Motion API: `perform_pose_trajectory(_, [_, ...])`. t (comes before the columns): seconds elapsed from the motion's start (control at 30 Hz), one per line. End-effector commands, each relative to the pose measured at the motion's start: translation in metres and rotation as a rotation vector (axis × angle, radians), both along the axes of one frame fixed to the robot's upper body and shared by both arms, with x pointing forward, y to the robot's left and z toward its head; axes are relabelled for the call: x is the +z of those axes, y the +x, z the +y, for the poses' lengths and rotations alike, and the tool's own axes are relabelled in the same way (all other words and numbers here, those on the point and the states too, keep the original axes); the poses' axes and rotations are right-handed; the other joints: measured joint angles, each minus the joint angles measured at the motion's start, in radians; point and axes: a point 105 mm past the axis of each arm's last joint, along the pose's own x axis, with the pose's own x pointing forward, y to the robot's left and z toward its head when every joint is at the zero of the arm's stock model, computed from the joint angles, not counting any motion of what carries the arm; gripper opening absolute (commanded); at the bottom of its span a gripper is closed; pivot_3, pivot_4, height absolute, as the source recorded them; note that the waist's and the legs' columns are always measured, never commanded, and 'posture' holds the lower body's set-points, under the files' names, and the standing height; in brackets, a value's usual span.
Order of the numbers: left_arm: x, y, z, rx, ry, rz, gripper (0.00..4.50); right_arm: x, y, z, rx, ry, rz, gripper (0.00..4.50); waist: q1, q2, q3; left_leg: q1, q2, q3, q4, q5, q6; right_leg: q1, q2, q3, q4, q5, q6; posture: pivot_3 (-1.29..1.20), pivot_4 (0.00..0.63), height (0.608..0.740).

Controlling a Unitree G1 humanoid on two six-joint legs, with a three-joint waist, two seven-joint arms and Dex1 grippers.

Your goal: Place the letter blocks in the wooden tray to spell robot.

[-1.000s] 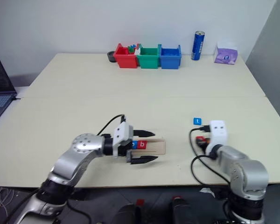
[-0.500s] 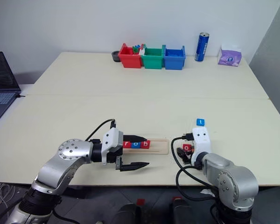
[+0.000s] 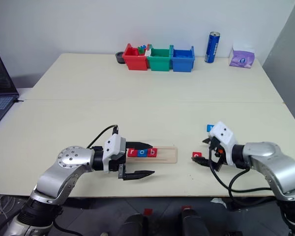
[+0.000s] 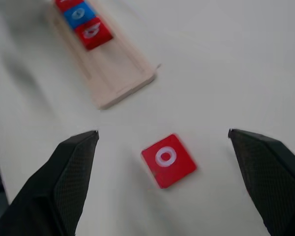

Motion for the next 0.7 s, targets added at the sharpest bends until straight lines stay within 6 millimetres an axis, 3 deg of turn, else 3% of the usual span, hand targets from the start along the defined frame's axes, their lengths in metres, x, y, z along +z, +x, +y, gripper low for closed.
perform_pose_trajectory(0.03, [0.009,0.001,-0.004,-0.027,-0.022,-0.045,4.5,-0.009,0.009,0.0,0.091,-0.011,-0.084,4.49,0.0,0.0,0.0,0.0,0.0,0.0,0.0,0.0,0.0,0.0,0.0,0.0,0.001,0.0,0.0,0.0,0.15,0.74])
perform_pose_trajectory(0.23, [0.011,0.004,-0.009,-0.026,-0.025,-0.061,4.5,-0.029,0.027,-0.005,0.056,-0.007,-0.096,4.49,0.002,-0.001,0.001,0.002,0.0,0.0,0.002,0.0,0.0,0.001,0.0,0.001,0.003,0.0,0.0,0.0,0.15,0.74])
perform_pose_trajectory(0.5, [0.012,0.003,-0.006,-0.026,-0.021,-0.06,4.5,-0.036,0.021,-0.005,0.106,-0.003,-0.064,4.49,0.003,-0.001,0.001,0.002,0.0,0.0,0.002,0.0,0.0,0.001,0.0,0.001,0.003,0.0,0.0,0.0,0.15,0.74])
perform_pose_trajectory(0.6, [0.012,0.004,-0.005,-0.024,-0.019,-0.061,4.5,-0.034,0.017,-0.004,0.125,0.002,-0.065,3.88,0.003,-0.001,0.001,0.002,0.0,0.0,0.002,0.0,0.0,0.001,0.0,0.001,0.003,0.0,0.0,0.0,0.15,0.74])
perform_pose_trajectory(0.7, [0.012,0.004,-0.005,-0.024,-0.02,-0.063,4.5,-0.038,0.014,-0.006,0.147,-0.032,-0.08,2.84,0.003,-0.001,0.001,0.002,0.0,0.0,0.002,0.0,0.0,0.001,0.0,0.001,0.003,0.0,0.0,0.0,0.15,0.74])
